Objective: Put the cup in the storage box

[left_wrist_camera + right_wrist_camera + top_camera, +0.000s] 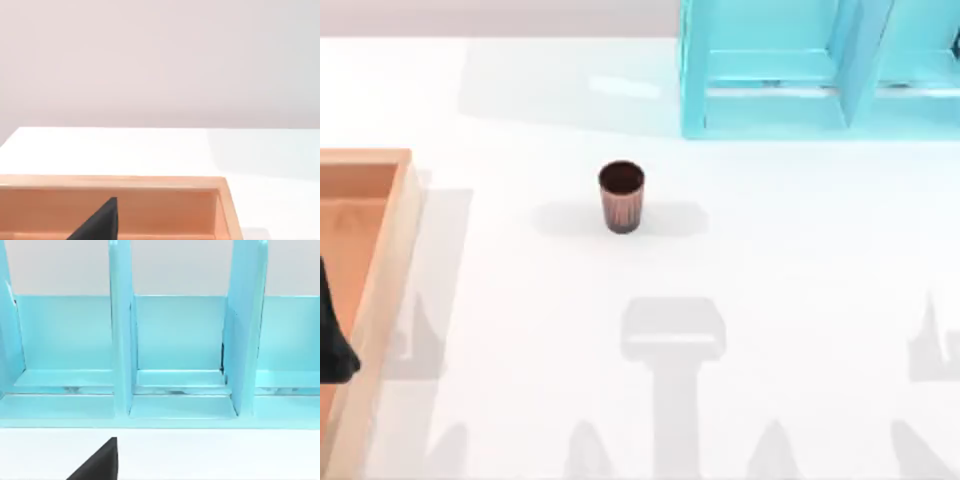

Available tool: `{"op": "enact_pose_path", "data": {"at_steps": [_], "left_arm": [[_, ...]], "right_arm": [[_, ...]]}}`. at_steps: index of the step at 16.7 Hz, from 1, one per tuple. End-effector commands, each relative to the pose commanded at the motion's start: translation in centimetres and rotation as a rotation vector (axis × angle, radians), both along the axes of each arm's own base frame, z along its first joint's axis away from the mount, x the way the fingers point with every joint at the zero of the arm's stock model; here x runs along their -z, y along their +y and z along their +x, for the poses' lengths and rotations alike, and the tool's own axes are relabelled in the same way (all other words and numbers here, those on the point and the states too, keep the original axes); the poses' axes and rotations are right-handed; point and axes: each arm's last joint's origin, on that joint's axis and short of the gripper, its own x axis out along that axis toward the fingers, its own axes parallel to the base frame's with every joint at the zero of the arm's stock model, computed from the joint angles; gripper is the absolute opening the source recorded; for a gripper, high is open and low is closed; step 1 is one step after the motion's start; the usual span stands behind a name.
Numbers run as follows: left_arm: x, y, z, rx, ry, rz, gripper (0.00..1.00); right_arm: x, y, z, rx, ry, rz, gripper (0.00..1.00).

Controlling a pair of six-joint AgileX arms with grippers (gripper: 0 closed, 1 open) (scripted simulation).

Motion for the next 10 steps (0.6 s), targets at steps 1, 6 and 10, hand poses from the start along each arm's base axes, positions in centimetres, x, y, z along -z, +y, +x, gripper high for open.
{"op": "enact_pose_path", "data": {"at_steps": [1,6,10], "left_arm": [[0.0,0.0,0.0,0.000,0.000,0.000,1.00],[-1.8,-0.2,0.1,0.021,0.051,-0.016,1.00],[-6.1,-0.8,1.0,0.059,0.195,-0.053,1.00]], "right_arm": [[0.0,0.0,0.0,0.000,0.000,0.000,1.00],[0.0,0.0,0.0,0.000,0.000,0.000,1.00],[0.0,0.0,0.0,0.000,0.000,0.000,1.00]]}}
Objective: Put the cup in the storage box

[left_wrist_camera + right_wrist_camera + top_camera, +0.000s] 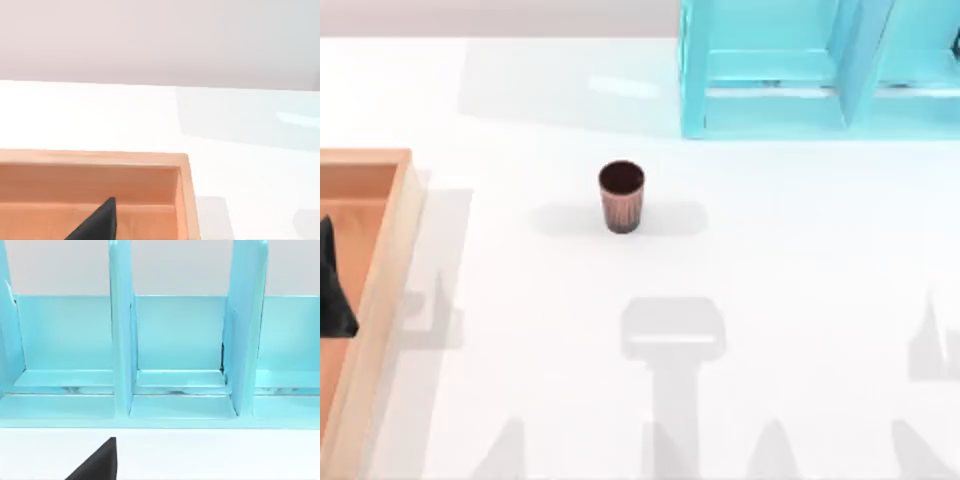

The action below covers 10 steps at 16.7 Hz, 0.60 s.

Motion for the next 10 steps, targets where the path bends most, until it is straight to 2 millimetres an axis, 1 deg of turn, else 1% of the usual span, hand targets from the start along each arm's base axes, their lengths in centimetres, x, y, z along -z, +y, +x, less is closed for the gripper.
{"op": "enact_pose_path", "data": {"at_steps": [3,5,8,10], "left_arm": [[-4.1,-0.9,2.1,0.031,0.157,-0.028,1.00],[-6.7,-1.8,4.4,0.050,0.276,-0.043,1.00],[-10.1,-4.1,9.0,0.070,0.462,-0.054,1.00],[-11.6,-6.2,12.6,0.076,0.584,-0.052,1.00]], "right_arm": [[0.0,0.0,0.0,0.000,0.000,0.000,1.00],[0.0,0.0,0.0,0.000,0.000,0.000,1.00],[0.0,0.0,0.0,0.000,0.000,0.000,1.00],[0.0,0.0,0.0,0.000,0.000,0.000,1.00]]}}
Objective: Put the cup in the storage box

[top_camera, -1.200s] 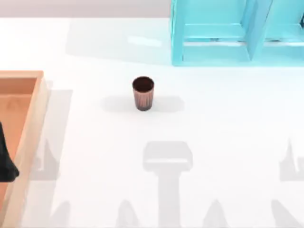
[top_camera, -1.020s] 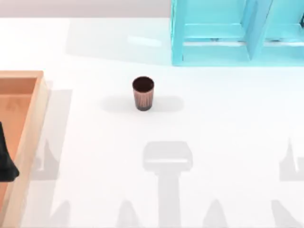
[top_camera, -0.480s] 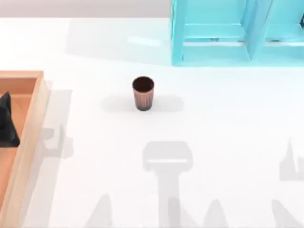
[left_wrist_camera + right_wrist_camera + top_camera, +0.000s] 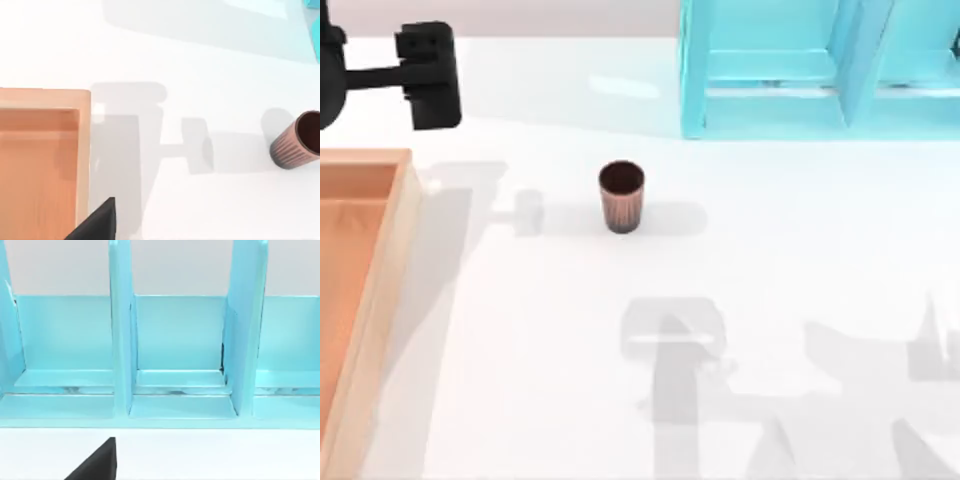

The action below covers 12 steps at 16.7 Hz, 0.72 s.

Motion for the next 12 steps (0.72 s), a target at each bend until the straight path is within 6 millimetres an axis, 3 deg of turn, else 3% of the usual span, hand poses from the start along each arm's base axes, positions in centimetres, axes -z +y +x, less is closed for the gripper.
{"op": "enact_pose_path", "data": {"at_steps": [3,7,12], "left_arm": [[-0.7,-4.0,5.5,0.008,0.168,0.020,1.00],[1.2,-10.0,11.6,0.008,0.355,0.066,1.00],[5.8,-16.7,15.6,0.001,0.512,0.130,1.00]], "right_arm": [[0.0,0.0,0.0,0.000,0.000,0.000,1.00],[0.0,0.0,0.0,0.000,0.000,0.000,1.00],[0.0,0.0,0.0,0.000,0.000,0.000,1.00]]}}
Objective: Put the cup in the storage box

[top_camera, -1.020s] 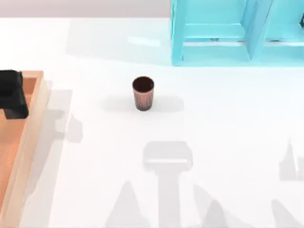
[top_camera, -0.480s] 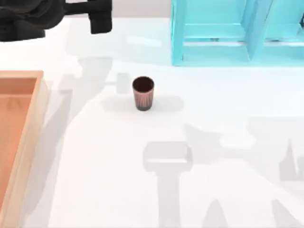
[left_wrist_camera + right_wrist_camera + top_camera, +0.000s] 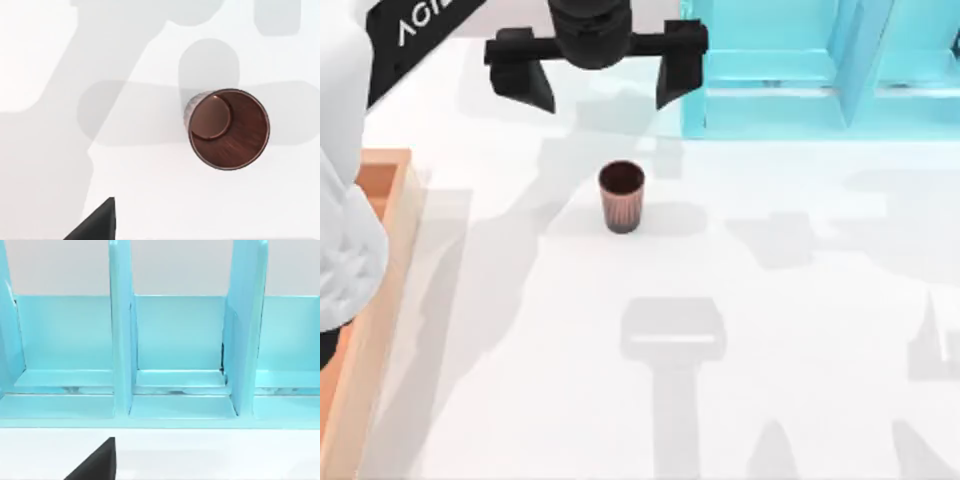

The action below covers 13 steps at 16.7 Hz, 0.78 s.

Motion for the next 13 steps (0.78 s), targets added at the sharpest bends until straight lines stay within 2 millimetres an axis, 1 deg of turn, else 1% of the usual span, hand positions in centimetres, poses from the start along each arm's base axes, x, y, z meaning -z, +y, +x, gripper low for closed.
{"op": "enact_pose_path", "data": {"at_steps": [3,5,7,12,13], "left_arm": [[2.3,-2.6,0.7,0.000,0.051,0.027,1.00],[3.2,-3.6,0.8,0.001,0.070,0.037,1.00],[3.5,-3.9,0.8,0.001,0.076,0.041,1.00],[3.7,-3.7,0.9,-0.003,0.077,0.041,1.00],[4.0,-3.8,1.0,-0.001,0.077,0.041,1.00]], "right_arm": [[0.0,0.0,0.0,0.000,0.000,0.000,1.00],[0.0,0.0,0.0,0.000,0.000,0.000,1.00],[0.0,0.0,0.0,0.000,0.000,0.000,1.00],[0.0,0.0,0.0,0.000,0.000,0.000,1.00],[0.0,0.0,0.0,0.000,0.000,0.000,1.00]]}}
